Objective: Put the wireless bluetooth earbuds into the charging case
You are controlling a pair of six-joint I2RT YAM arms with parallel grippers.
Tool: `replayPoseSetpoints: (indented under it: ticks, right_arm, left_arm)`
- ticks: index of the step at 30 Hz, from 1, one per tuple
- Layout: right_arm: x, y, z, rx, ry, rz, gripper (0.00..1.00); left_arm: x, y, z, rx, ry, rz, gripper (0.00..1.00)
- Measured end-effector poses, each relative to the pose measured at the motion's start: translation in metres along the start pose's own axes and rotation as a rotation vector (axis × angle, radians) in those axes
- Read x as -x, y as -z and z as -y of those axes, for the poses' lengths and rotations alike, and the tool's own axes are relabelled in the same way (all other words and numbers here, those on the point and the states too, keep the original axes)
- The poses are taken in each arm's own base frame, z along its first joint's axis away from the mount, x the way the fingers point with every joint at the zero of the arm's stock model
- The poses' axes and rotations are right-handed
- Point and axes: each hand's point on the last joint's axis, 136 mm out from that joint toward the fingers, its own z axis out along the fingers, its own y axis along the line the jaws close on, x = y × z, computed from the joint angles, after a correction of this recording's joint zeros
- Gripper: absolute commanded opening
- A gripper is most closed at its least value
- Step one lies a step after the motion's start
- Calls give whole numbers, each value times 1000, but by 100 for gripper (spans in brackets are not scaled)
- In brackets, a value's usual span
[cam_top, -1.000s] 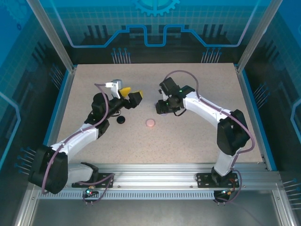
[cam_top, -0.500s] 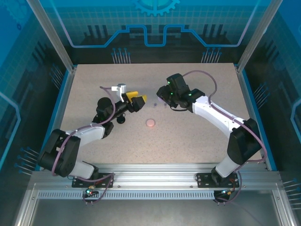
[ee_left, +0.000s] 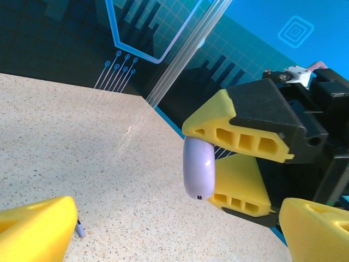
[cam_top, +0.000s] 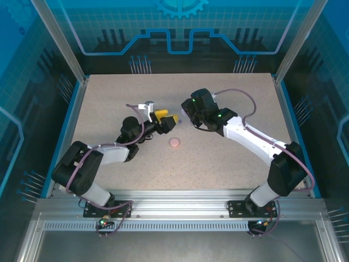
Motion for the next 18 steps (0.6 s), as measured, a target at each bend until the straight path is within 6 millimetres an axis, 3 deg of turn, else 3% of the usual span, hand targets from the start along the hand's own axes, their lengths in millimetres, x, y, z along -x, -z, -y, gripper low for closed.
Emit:
replayPoseSetpoints:
  ticks: [9,18]
  right_arm:
    - [-5,0,-8,37,-42,-5,32]
    - [-7,-3,-7,47,-53,-7,31]
  left_arm:
    - [-17,-9,-15,9,15,-3,87]
    - [-6,-18,-10,-30,27,41,80]
